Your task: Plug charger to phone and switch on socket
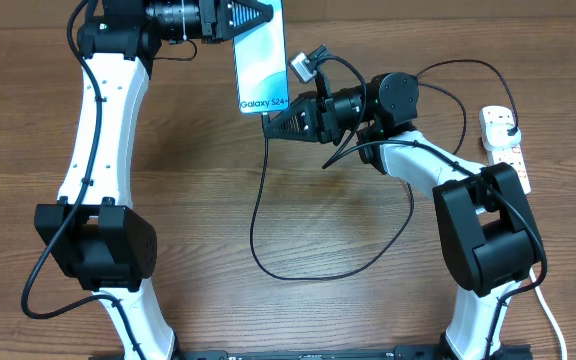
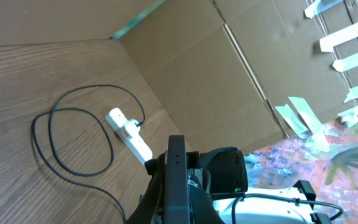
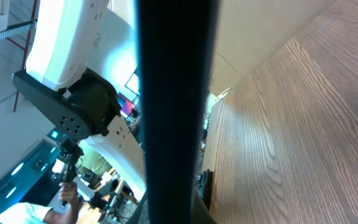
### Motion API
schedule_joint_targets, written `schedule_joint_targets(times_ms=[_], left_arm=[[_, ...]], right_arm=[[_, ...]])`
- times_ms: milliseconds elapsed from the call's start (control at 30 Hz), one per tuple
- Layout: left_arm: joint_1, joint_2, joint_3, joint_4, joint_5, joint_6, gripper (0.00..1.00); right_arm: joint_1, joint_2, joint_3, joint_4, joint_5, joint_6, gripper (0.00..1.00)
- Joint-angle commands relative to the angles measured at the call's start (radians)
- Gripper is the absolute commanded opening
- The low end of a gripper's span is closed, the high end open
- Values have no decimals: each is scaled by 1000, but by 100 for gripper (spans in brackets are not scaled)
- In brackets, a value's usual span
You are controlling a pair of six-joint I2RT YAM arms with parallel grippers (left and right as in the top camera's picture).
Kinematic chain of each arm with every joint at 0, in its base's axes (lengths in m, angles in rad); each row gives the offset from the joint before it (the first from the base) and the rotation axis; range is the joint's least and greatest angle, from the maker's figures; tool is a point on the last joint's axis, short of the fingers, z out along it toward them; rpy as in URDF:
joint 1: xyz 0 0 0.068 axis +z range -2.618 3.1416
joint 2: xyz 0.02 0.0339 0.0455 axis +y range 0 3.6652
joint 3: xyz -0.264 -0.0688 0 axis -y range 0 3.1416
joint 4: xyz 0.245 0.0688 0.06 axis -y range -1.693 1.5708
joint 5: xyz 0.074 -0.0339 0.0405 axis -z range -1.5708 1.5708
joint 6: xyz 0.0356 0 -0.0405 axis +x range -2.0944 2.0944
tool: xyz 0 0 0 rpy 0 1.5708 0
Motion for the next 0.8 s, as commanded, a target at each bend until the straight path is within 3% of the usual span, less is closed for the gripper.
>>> schedule_joint_targets(times_ms=[0,333,400,467,500,567,600,767], left_arm=[[-10,-3,9,-10,38,19,4],[-10,-3,9,-10,37,19,4],[-10,-3,9,-10,37,19,4],[-10,-3,9,-10,36,18,4],[-10,-3,9,-10,37,18,4],[-7,-3,9,-10,36,18,4],[-6,-3,9,-10,36,18,4],[16,-3,9,-7,36,15,4]], right_arm=[[-19,1,22,2,146,10,4],[-19,1,22,2,234,15,4],[-19,1,22,1,231,15,8],[-19,1,22,-2,226,15,22],[-19,1,22,-2,224,14,34],[-19,1,22,-2,214,14,83],[-19,1,22,-2,209,14,100],[-19,1,22,-1,187,14,100]])
